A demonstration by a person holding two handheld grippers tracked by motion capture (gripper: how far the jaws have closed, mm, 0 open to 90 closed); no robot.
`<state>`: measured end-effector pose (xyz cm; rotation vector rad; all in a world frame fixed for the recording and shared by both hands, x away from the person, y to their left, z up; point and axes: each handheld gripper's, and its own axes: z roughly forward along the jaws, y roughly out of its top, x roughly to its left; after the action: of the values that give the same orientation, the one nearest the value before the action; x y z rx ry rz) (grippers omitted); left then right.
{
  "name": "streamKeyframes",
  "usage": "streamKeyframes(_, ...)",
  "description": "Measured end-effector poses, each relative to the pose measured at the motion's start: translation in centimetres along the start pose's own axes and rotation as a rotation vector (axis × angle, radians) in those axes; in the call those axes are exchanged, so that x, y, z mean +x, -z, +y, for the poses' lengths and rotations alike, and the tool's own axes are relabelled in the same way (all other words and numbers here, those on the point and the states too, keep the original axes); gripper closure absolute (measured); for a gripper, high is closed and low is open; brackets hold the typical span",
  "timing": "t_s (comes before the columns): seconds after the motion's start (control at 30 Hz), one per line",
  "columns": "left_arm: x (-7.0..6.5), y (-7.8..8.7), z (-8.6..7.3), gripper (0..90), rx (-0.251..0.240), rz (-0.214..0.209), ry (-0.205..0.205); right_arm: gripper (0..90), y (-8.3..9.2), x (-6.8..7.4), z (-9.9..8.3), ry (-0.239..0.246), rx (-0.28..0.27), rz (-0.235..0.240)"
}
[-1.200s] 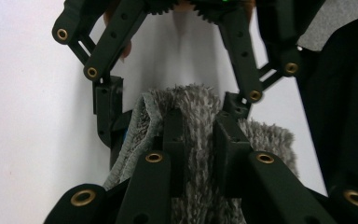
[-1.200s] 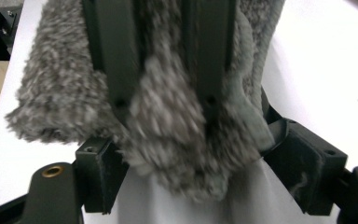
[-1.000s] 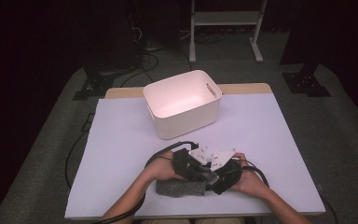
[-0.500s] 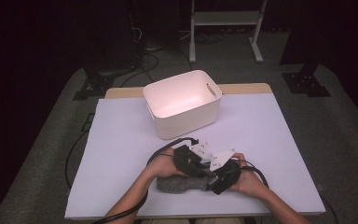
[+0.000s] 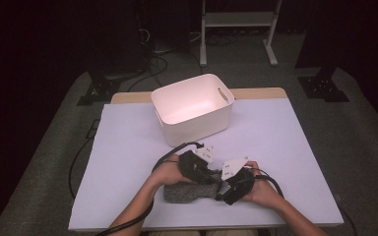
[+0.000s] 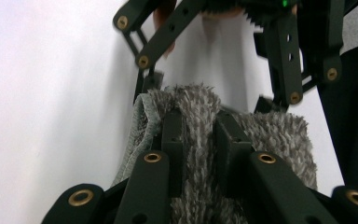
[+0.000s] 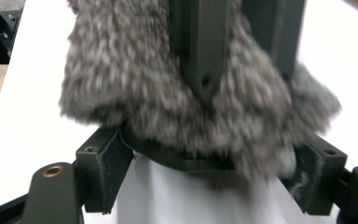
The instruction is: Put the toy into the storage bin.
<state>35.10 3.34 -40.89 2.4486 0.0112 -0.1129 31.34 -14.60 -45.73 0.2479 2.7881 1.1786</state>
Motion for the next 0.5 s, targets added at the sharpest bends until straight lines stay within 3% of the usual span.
streamKeyframes(0.17, -0.1, -0.4, 0.5, 75.3, 0.008, -0.004, -0.019, 23.1, 0.1, -0.1, -0.1, -0.009, 0.000, 0.010)
streamKeyframes(0.5, 0.0, 2.2, -2.3, 75.3, 0.012, 0.023, 0.037, 23.2, 0.1, -0.1, -0.1, -0.001, 0.004, 0.006)
